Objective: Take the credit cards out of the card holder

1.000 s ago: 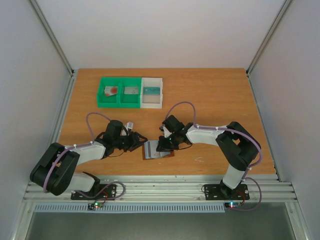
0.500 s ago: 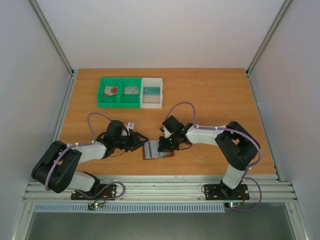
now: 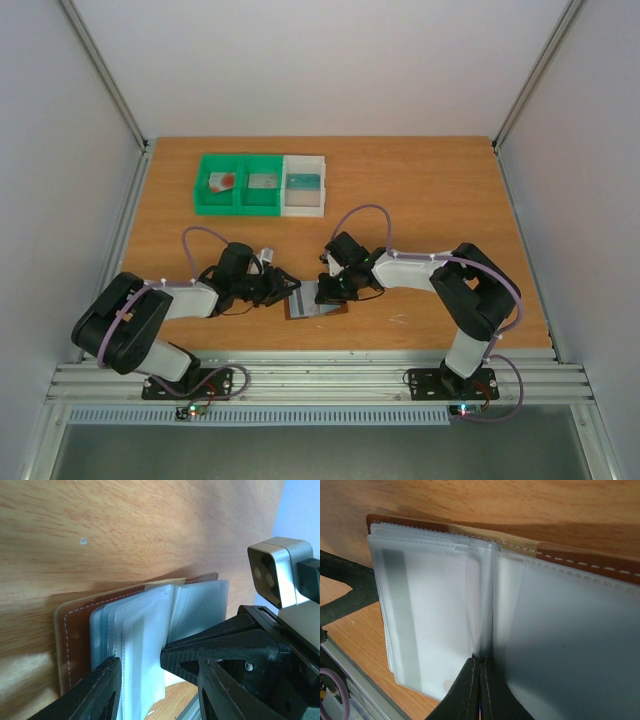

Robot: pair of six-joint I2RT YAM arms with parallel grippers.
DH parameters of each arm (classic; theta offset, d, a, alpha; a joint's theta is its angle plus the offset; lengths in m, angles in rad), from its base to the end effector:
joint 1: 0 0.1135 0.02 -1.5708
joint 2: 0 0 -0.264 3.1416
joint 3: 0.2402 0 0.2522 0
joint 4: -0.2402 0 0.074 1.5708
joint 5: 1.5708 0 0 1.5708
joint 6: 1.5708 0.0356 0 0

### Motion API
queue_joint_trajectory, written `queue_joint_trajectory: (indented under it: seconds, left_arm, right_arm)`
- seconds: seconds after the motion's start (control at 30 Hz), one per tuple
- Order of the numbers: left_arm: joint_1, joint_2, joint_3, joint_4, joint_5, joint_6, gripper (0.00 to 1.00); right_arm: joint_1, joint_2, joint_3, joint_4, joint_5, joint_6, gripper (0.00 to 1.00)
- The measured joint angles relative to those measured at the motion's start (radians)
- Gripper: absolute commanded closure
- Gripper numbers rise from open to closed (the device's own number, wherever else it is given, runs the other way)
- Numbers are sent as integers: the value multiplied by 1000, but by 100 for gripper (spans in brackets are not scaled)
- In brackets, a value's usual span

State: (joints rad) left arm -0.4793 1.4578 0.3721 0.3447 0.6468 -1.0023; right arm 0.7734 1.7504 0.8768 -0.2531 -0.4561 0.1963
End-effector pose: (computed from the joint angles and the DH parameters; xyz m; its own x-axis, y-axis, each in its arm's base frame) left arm 0.1969 -0.1265 0.1180 -0.9651 -0.2563 -0.0544 -0.0942 0.5332 -0.8408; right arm 0.2151 0.2319 0.1283 -0.7825 -0.5192 -0.3438 -0.6219 0.6234 0.4739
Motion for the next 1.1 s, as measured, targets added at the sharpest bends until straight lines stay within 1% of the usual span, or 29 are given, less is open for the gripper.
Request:
queue_joint_trajectory:
  seconds: [0.23, 0.47, 0.83, 0.93, 1.03, 1.1]
  left_arm:
    - [-3, 3, 0, 13, 0, -3, 58]
    - [-9, 11, 0, 42, 7, -33, 62]
    - [-60, -15, 27, 23, 1, -44, 72]
    - [-68, -29, 36, 6, -3, -42, 76]
    - [-72, -45, 41, -5, -7, -41, 76]
    - [-72, -51, 41, -7, -8, -40, 75]
  right_arm:
    - [0, 0, -5, 11, -5, 0, 99]
    - [0, 0, -10, 22, -8, 1, 99]
    - [0, -1, -19, 45, -17, 2, 98]
    - [0, -3, -25, 51, -18, 5, 95]
    - [0, -7, -32, 65, -22, 8, 89]
    - [0, -13, -40, 76, -24, 11, 87]
